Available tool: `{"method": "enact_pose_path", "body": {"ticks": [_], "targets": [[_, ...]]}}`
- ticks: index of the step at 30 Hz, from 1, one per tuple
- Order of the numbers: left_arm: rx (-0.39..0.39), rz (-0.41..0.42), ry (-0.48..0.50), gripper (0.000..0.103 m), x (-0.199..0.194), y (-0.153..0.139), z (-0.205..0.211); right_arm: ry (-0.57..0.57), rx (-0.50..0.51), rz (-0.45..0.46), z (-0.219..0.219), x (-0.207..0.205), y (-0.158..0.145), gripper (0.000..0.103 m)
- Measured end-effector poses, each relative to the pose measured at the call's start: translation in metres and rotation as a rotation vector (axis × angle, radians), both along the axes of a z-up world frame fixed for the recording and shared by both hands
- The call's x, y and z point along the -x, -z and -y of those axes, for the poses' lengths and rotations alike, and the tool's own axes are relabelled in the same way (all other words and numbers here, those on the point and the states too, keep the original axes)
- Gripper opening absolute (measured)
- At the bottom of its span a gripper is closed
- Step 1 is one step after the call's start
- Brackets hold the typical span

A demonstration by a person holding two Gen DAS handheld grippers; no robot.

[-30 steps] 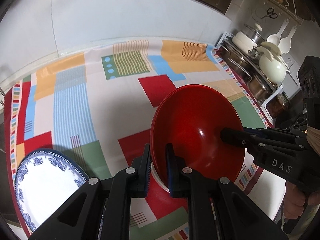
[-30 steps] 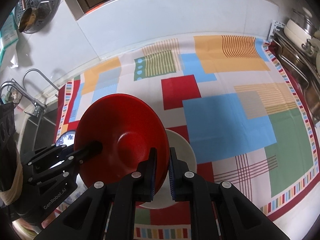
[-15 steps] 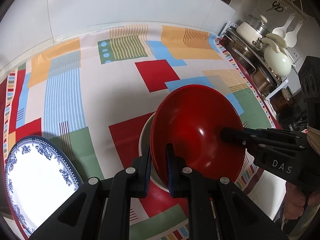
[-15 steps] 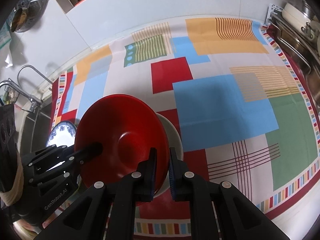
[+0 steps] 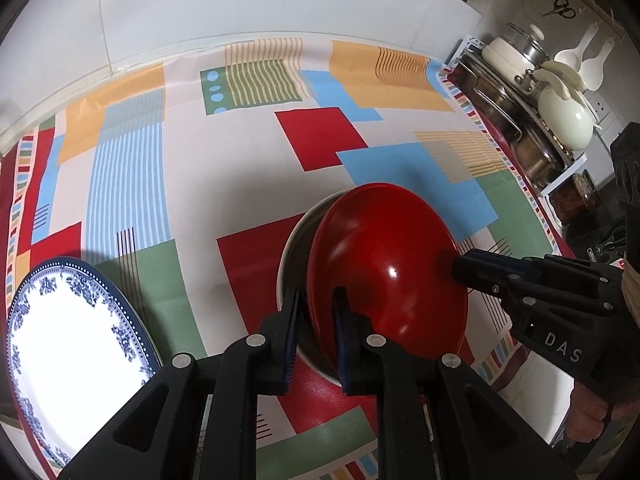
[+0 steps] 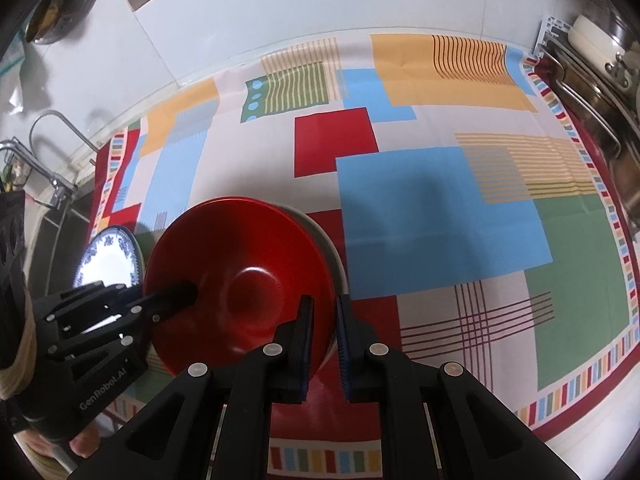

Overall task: Organize plates and bowls
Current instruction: 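Carry the red-and-black bowl with both grippers over the white bowl, then lower the red-and-black bowl into the white bowl and open both grippers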

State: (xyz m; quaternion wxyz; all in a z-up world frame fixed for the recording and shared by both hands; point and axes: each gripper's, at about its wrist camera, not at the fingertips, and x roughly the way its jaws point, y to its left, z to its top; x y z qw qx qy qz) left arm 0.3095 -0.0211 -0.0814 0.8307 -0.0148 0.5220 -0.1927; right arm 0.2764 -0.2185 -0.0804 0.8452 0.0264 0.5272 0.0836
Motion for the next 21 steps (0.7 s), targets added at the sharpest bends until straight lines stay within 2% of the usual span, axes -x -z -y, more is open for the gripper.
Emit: {"method": "enact_pose_path", "body": {"ticks": [8, 11, 12, 14, 18, 21], "targets": [[-0.009, 0.010, 0.028, 0.031, 0.005, -0.002, 0.005, -0.028, 0.004, 0.021, -0.001, 0.004, 0.001, 0.013], [-0.019, 0.032, 0.031, 0.047, 0.009, -0.008, 0.006, -0.031, 0.004, 0.035, -0.001, 0.007, 0.000, 0.015], [-0.040, 0.061, 0.028, 0.051, 0.011, -0.012, 0.006, -0.030, 0.001, 0.040, -0.001, 0.007, -0.001, 0.021], [-0.062, 0.094, 0.030, 0.053, 0.013, -0.018, 0.006, -0.024, -0.002, 0.057, 0.000, 0.009, -0.004, 0.031], [-0.064, 0.120, 0.029, 0.053, 0.014, -0.028, 0.001, -0.013, 0.008, 0.085, 0.002, 0.011, -0.009, 0.033], [-0.072, 0.138, 0.024, 0.054, 0.016, -0.032, -0.002, -0.009, 0.004, 0.099, 0.002, 0.012, -0.013, 0.039]]}}
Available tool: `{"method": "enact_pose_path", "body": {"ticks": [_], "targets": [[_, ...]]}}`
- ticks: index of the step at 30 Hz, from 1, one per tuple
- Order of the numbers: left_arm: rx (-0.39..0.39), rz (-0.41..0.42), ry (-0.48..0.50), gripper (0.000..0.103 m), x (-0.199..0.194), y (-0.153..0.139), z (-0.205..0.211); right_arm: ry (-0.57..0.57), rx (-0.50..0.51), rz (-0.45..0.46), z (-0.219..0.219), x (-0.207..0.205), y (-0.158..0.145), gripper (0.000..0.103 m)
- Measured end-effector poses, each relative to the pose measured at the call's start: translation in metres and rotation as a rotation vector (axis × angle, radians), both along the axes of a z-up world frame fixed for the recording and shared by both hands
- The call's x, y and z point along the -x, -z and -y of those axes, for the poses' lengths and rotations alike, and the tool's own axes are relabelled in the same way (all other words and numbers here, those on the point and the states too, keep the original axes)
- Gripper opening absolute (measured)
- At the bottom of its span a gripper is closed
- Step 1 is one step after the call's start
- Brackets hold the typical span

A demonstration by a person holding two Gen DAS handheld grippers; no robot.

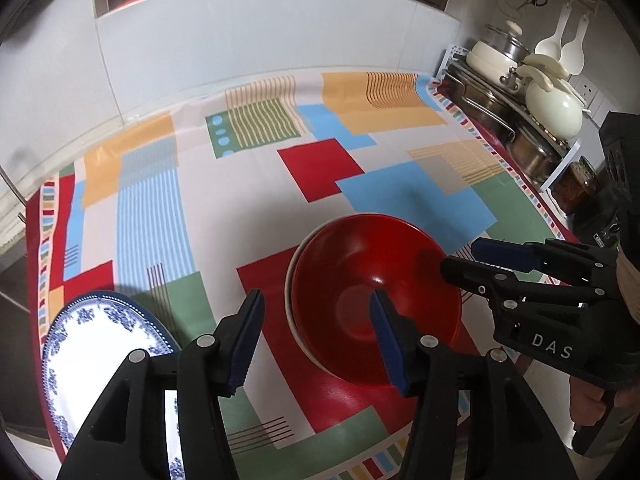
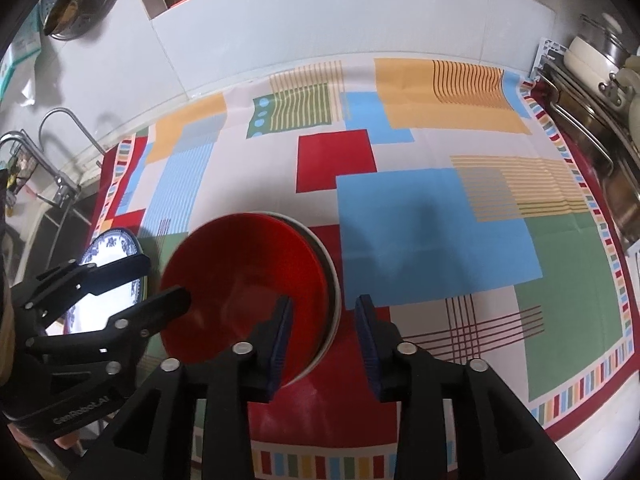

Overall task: Organize plates and bowls
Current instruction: 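Lower the red-and-black bowl into the white bowl and open both grippers, then close both grippers on the rims of the nested bowls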

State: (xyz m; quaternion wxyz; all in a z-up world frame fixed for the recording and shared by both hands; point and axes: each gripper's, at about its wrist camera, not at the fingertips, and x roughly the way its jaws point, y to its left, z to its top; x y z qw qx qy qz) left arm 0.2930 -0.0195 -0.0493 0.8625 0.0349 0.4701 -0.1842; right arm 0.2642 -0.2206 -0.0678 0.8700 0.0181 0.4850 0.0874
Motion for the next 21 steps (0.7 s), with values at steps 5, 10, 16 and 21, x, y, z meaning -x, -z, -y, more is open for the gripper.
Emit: {"method": "enact_pose_path", "body": {"ticks": [5, 10, 16, 21], "targets": [[0.006, 0.003, -0.014, 0.056, 0.002, -0.002, -0.004, -0.008, 0.004, 0.019, -0.002, 0.002, -0.003, 0.043], [0.000, -0.015, -0.042, 0.060, 0.000, 0.004, -0.006, -0.009, 0.006, 0.037, -0.003, 0.002, -0.005, 0.043], [-0.008, -0.061, -0.075, 0.061, -0.009, 0.018, -0.006, 0.014, 0.008, 0.031, 0.001, -0.006, 0.003, 0.048], [0.001, -0.118, -0.087, 0.060, -0.020, 0.034, -0.003, 0.022, -0.019, -0.020, 0.005, -0.017, 0.018, 0.048]]}}
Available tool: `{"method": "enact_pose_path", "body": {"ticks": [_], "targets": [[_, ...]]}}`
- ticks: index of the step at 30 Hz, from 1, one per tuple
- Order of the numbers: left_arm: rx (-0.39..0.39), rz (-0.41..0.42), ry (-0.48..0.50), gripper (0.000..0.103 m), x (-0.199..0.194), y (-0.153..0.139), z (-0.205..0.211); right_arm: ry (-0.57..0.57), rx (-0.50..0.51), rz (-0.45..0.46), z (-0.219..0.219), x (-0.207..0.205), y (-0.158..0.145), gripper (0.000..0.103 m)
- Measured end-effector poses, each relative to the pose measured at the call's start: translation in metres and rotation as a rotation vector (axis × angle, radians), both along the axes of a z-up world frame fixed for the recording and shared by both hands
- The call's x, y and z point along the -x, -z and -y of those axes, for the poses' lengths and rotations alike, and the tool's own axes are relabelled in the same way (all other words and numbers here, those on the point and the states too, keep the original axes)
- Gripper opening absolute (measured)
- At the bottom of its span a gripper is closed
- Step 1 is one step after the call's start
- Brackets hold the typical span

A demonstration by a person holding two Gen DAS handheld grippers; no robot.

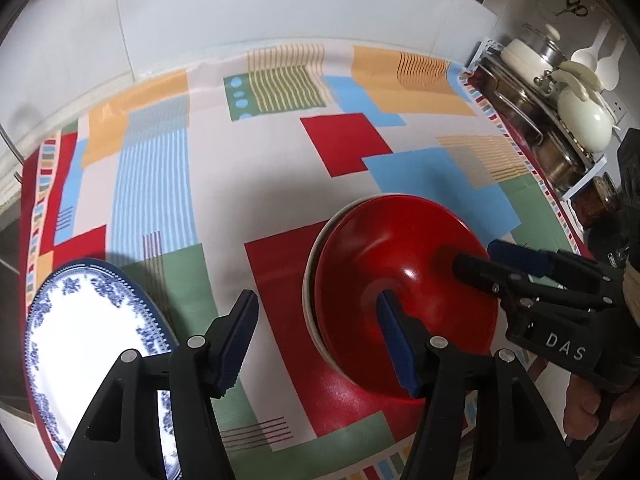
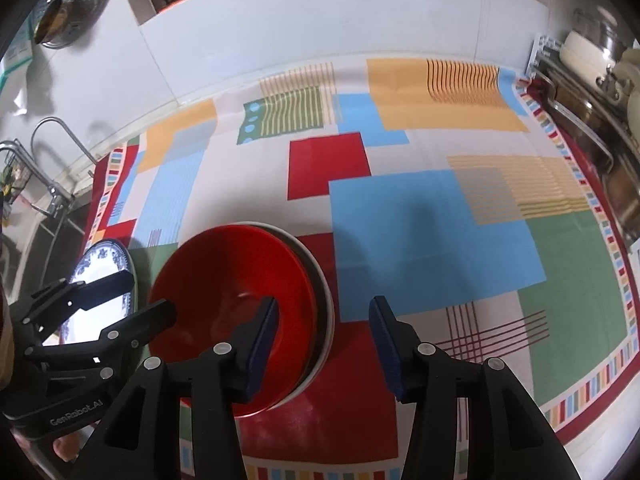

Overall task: Organize plates and bowls
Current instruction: 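Close both grippers on the rims of the nested bowls, then carry the nested bowls with both grippers over the blue-floral plate stack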

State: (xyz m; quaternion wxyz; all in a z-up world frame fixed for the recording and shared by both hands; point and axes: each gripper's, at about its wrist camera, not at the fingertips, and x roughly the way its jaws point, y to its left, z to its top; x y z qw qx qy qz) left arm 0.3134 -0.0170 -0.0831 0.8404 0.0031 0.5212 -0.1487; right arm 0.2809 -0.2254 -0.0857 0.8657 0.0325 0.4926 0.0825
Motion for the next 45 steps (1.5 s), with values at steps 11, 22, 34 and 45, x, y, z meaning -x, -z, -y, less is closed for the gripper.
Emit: {"method": "enact_pose_path", "body": {"ticks": [11, 22, 34, 45], "targets": [[0.041, -0.112, -0.026, 0.053, -0.014, 0.027, 0.003, 0.009, -0.073, -0.136, 0.003, -0.016, 0.033, 0.048], [0.065, -0.170, -0.028, 0.029, -0.020, 0.038, 0.006, -0.030, -0.076, -0.172, -0.002, -0.021, 0.040, 0.031], [0.018, -0.182, -0.067, 0.029, -0.020, 0.035, 0.012, -0.015, -0.038, -0.184, -0.009, -0.021, 0.037, 0.026], [0.009, -0.186, -0.108, 0.029, -0.022, 0.030, 0.008, -0.007, -0.043, -0.207, -0.009, -0.023, 0.034, 0.026]]}}
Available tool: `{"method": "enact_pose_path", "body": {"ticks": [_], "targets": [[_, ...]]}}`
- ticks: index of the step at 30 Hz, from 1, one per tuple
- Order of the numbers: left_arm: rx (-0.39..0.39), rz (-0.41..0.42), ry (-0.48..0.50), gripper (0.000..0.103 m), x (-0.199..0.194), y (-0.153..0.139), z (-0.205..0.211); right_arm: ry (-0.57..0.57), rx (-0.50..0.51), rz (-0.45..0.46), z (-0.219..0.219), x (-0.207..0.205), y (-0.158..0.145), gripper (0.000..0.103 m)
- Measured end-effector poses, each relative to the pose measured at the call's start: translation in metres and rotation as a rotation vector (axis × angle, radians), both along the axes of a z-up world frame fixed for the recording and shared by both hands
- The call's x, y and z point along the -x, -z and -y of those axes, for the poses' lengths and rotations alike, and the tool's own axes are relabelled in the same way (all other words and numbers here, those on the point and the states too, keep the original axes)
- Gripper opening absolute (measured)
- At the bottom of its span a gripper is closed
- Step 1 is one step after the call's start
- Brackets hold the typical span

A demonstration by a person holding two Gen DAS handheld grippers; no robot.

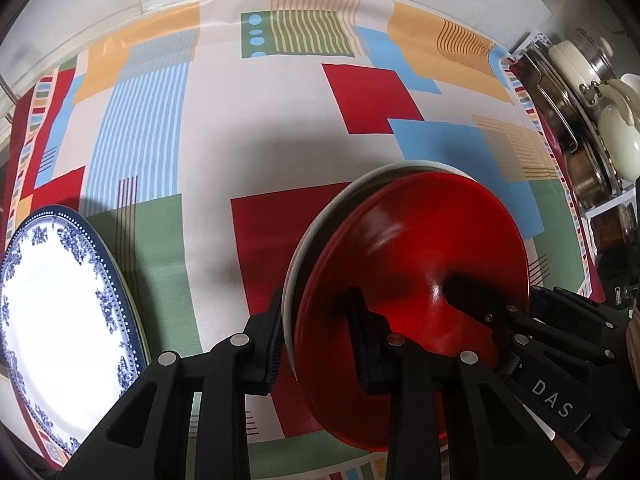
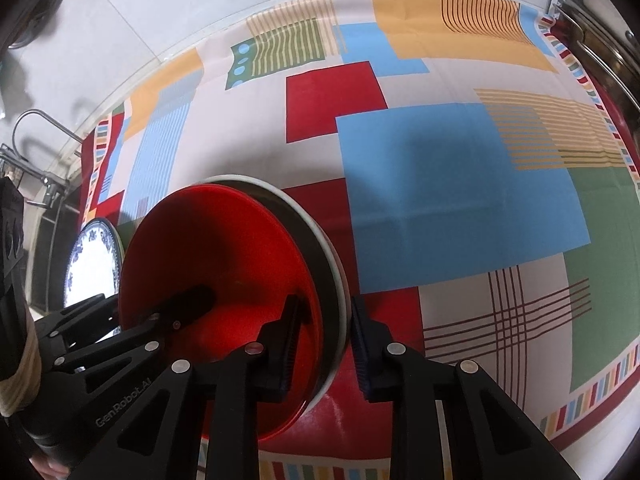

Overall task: Organize plates and bowls
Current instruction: 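Carry the nested bowls with both grippers over the blue-floral plate stack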

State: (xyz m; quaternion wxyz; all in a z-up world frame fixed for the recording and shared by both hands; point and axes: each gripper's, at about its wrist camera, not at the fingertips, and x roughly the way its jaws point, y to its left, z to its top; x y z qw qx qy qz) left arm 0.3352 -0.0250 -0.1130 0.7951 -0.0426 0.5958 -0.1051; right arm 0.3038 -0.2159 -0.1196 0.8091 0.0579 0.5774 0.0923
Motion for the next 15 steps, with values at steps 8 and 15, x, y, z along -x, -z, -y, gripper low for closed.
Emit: {"method": "enact_pose_path", "body": {"ticks": [8, 15], "targets": [[-0.024, 0.008, -0.038, 0.029, 0.001, -0.008, -0.002, -0.023, -0.030, -0.009, -0.002, -0.008, -0.005, 0.026], [-0.030, 0.018, -0.075, 0.029, 0.006, -0.017, -0.008, -0.045, -0.047, -0.001, -0.005, -0.008, -0.011, 0.026]]}}
